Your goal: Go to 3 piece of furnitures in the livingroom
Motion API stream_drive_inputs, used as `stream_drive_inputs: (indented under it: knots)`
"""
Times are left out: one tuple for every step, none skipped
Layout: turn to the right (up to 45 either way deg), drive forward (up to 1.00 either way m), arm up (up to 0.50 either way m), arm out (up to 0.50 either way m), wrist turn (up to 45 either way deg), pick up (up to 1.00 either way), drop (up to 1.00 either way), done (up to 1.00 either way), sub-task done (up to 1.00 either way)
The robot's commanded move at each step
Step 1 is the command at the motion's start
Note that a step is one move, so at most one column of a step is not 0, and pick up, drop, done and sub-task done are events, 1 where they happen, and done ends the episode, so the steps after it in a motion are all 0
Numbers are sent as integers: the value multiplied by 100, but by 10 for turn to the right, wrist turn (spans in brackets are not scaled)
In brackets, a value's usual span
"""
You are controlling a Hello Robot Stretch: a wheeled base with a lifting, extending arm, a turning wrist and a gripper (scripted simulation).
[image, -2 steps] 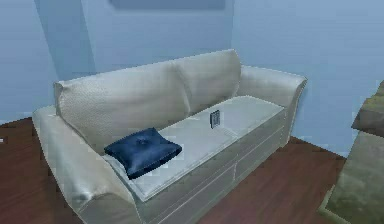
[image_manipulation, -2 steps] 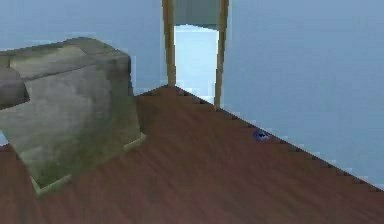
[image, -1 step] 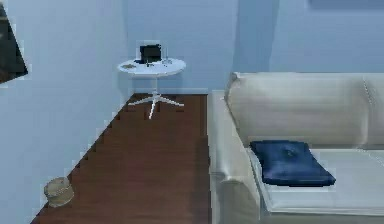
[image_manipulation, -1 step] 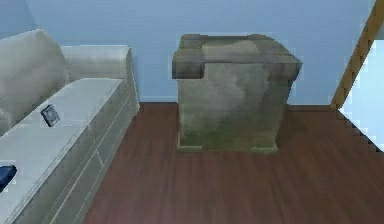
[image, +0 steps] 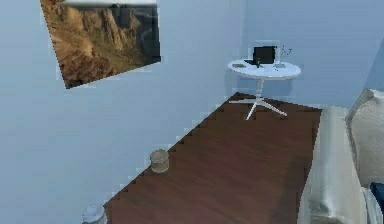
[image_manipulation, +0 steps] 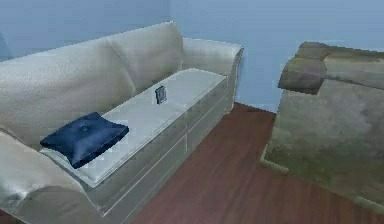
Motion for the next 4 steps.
stream_drive_inputs:
  knots:
    - [0,50,0,0,0,0,0,0,0]
    - [270,0,0,0,0,0,0,0,0]
    - [0,100,0,0,0,0,0,0,0]
    - [30,0,0,0,0,0,0,0,0]
